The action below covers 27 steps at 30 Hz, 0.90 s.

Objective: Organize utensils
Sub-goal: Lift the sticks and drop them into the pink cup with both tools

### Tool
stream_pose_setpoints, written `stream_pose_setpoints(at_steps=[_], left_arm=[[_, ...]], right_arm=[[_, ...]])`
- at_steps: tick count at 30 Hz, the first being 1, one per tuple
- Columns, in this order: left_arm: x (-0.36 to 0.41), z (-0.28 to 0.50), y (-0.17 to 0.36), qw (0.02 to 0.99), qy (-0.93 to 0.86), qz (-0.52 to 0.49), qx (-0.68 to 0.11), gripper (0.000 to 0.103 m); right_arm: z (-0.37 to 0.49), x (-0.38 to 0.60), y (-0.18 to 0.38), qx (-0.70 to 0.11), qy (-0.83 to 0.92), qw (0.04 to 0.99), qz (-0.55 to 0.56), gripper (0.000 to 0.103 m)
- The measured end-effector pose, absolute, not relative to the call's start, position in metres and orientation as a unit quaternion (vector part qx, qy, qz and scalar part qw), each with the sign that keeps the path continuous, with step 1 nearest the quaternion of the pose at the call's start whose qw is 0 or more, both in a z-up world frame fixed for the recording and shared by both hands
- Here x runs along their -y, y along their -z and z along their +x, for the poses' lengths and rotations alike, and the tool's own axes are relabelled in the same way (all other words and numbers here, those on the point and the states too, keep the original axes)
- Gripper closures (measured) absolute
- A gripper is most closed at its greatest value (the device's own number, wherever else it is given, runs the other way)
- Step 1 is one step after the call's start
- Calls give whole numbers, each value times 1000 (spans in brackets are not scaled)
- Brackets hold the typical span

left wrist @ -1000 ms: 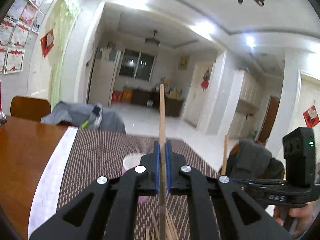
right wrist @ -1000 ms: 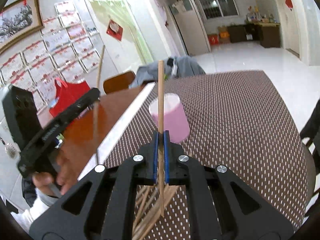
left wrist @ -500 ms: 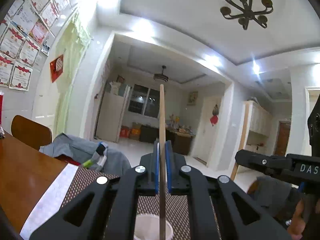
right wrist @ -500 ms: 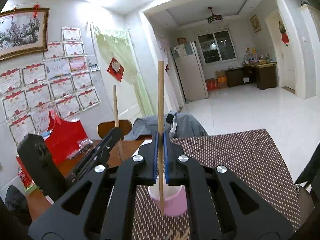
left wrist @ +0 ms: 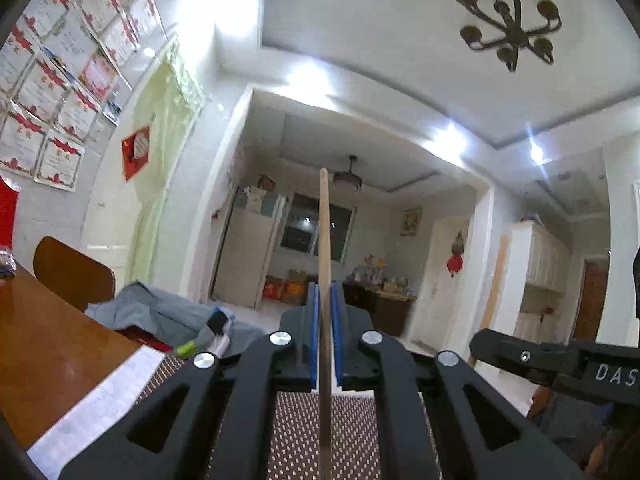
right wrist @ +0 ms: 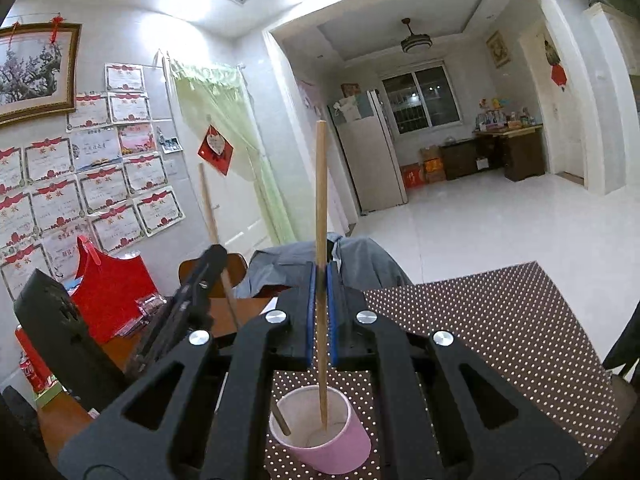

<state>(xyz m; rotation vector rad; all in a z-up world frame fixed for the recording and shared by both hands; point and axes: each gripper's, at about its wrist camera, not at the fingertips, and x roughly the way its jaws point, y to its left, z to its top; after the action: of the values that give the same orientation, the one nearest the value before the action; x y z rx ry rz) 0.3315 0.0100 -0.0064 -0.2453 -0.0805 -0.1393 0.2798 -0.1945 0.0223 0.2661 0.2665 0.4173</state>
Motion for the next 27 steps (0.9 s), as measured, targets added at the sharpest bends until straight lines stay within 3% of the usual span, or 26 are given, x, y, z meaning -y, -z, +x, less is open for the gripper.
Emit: stream_pose_setpoints(at_steps=[14, 17, 27], left_arm=[[-3, 317, 24, 990, 115, -69, -46, 95], [-9, 310, 22, 989, 115, -73, -59, 74], [-15, 292, 19, 986, 107, -68, -111, 62]], right_arm=[[274, 192, 12, -182, -205, 953, 125, 97], [271, 192, 13, -189, -199, 953, 125, 97], [262, 178, 16, -220, -191, 949, 119, 96]])
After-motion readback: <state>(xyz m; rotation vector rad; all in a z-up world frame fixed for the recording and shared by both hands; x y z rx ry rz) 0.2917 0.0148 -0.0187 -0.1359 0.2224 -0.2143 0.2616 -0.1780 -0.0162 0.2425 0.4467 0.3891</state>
